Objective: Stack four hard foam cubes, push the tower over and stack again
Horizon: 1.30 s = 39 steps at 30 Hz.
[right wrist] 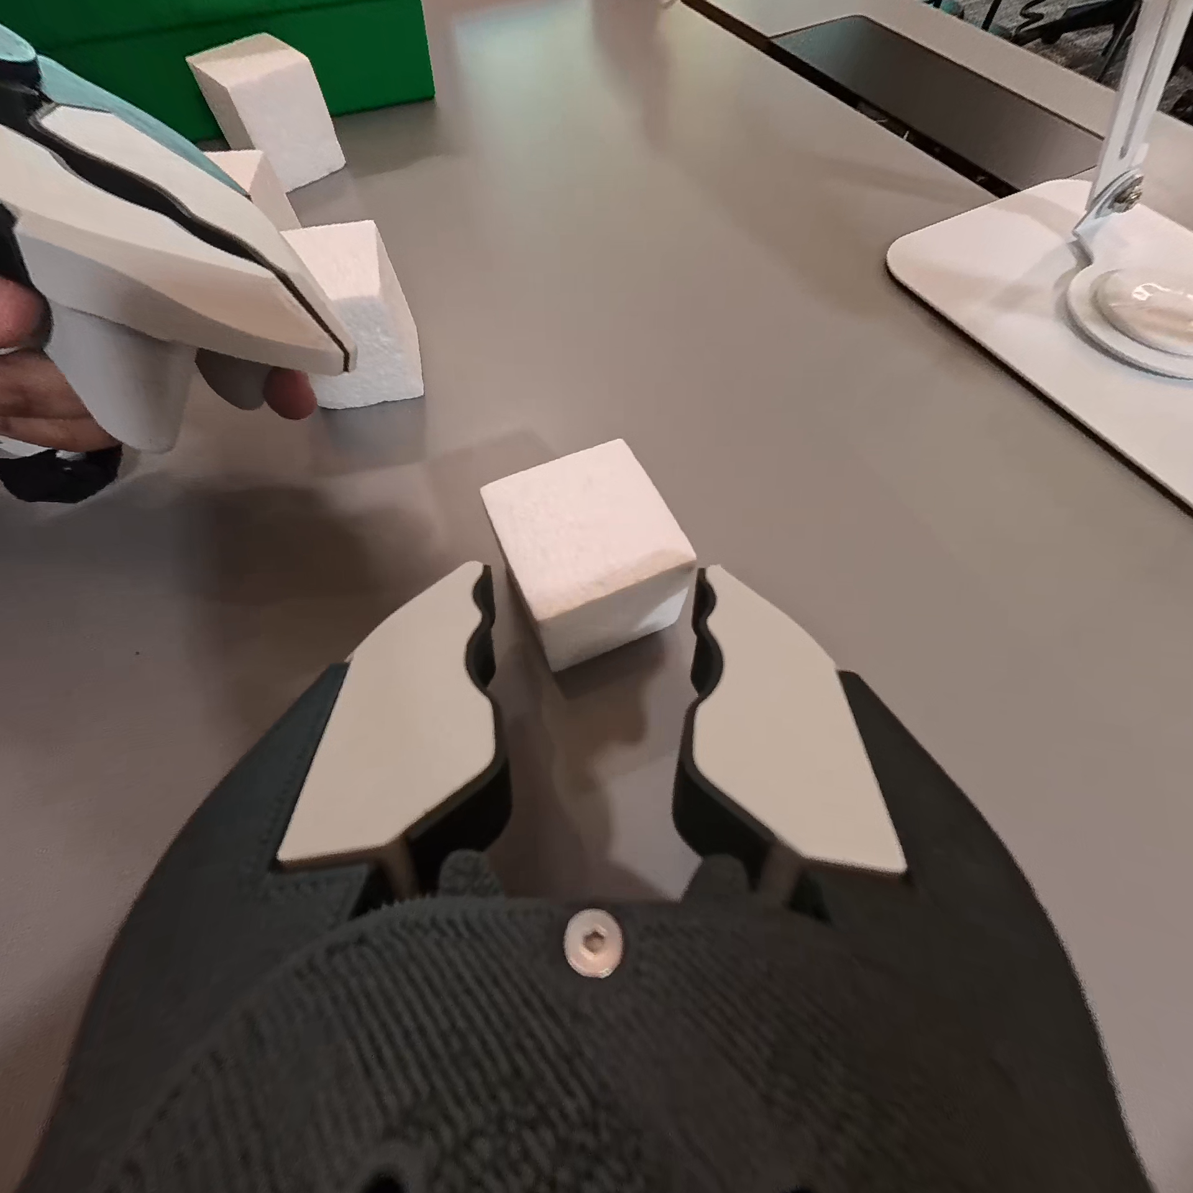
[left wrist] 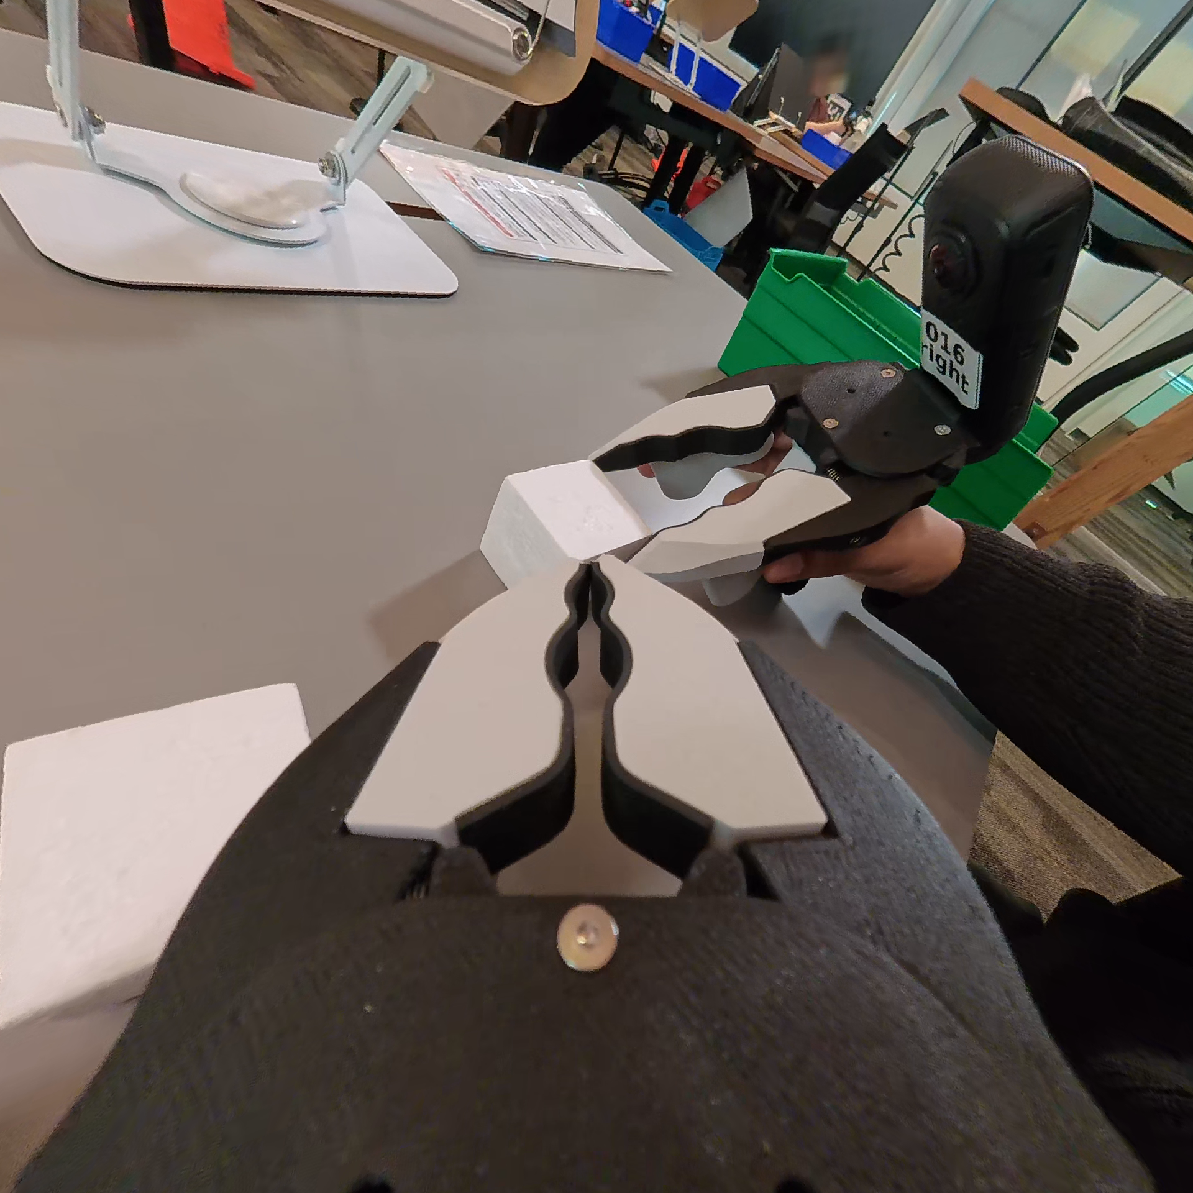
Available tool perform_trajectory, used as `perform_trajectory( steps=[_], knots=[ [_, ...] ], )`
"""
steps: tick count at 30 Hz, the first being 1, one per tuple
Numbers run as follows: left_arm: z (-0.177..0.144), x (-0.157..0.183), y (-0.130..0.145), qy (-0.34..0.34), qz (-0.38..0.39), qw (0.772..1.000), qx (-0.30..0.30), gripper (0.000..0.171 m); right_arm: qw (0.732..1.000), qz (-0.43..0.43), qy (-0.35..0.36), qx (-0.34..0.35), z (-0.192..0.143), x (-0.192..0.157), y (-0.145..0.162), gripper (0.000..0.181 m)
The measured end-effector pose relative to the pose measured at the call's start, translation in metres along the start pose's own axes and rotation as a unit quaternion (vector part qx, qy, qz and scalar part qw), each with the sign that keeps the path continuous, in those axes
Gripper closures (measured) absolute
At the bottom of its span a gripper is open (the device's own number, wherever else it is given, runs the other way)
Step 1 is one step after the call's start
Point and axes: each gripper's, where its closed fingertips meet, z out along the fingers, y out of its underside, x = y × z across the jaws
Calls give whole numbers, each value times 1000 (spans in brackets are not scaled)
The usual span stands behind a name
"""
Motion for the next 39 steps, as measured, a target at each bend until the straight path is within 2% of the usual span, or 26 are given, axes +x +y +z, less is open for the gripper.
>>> perform_trajectory(
  steps=[8, 39],
  knots=[
    [-1, -1, 0, 2, -7, 1000, 2, 171, 1000, -3, 2, -1, 1, 0, 0, 127],
    [0, 1, 0, 5, -14, 1000, 1, 171, 1000, -15, -8, -2, -2, -1, 2, 129]
  ],
)
